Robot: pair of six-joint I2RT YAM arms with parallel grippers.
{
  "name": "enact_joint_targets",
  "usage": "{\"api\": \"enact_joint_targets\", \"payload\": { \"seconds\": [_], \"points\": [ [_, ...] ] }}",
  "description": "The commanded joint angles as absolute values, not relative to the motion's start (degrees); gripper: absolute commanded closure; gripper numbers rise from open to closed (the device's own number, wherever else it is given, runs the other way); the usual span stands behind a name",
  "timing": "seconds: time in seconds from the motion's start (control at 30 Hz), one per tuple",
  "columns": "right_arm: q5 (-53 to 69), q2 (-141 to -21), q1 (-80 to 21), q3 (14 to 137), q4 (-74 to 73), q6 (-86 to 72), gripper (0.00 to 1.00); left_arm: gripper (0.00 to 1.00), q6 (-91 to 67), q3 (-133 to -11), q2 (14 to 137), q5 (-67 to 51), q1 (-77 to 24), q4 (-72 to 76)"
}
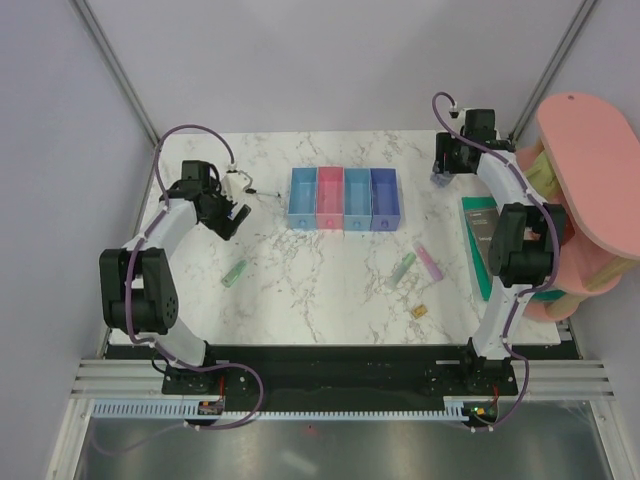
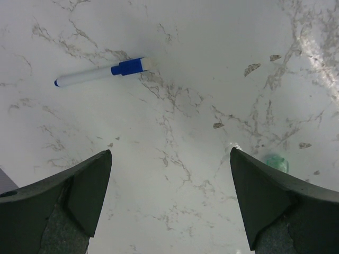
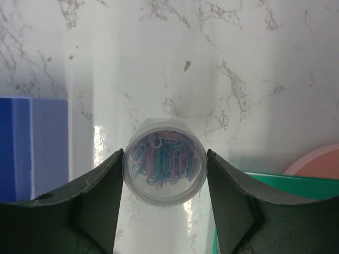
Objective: Sort the stationery into containers
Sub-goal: Pick up the stationery from the center of the board, then place the stationery in the storage box.
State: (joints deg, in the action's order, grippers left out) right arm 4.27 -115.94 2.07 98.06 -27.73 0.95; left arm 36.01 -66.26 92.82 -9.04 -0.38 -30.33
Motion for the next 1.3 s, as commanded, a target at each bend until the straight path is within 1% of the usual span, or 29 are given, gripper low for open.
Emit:
{"api": "enact_joint_targets", "payload": {
  "seconds": [0.0,0.1,0.17,0.27,0.43,0.47,0.6,0.77,1.0,1.27],
  "points": [
    [7.29,-111.71,0.62,100.98,-28.74,2.46,0.59,0.0,53.06,-68.03,94.3,-6.69,-0.18,-26.37],
    [8.43,-110.57,0.35,101.25,-29.62,2.81,0.59,0.01,62.38,-68.2,95.36,-5.89,-0.18,-25.84],
    [9.4,-109.78,-1.93,101.25,-29.97,2.81,0.59,0.01,69.32,-67.94,95.54,-5.89,-0.09,-23.91],
    [10.54,-108.99,-3.69,101.07,-30.23,2.9,0.58,0.01,76.62,-68.11,96.32,-11.31,1.84,-20.76],
    [11.95,-108.37,-6.5,102.22,-31.46,3.42,0.57,0.04,86.89,-73.38,100.54,-18.62,4.3,-21.09],
    [12.04,-108.28,-6.94,102.39,-31.55,3.86,0.57,0.05,88.49,-73.91,101.07,-21.68,4.65,-21.18],
    [14.32,-108.54,-8.7,104.14,-32.52,4.83,0.55,0.05,96.39,-75.23,103.35,-26.01,5.71,-22.32],
    [15.03,-110.74,-9.75,105.64,-32.61,4.57,0.55,0.05,99.93,-75.59,105.73,-27.95,5.45,-23.81],
    [14.06,-113.72,-13.7,106.61,-32.78,5.89,0.55,0.05,103.44,-73.74,108.01,-28.21,5.45,-24.87],
    [11.34,-118.03,-14.33,108.54,-32.78,6.77,0.55,0.08,105.47,-72.42,109.34,-29.18,5.54,-25.05]
  ]
}}
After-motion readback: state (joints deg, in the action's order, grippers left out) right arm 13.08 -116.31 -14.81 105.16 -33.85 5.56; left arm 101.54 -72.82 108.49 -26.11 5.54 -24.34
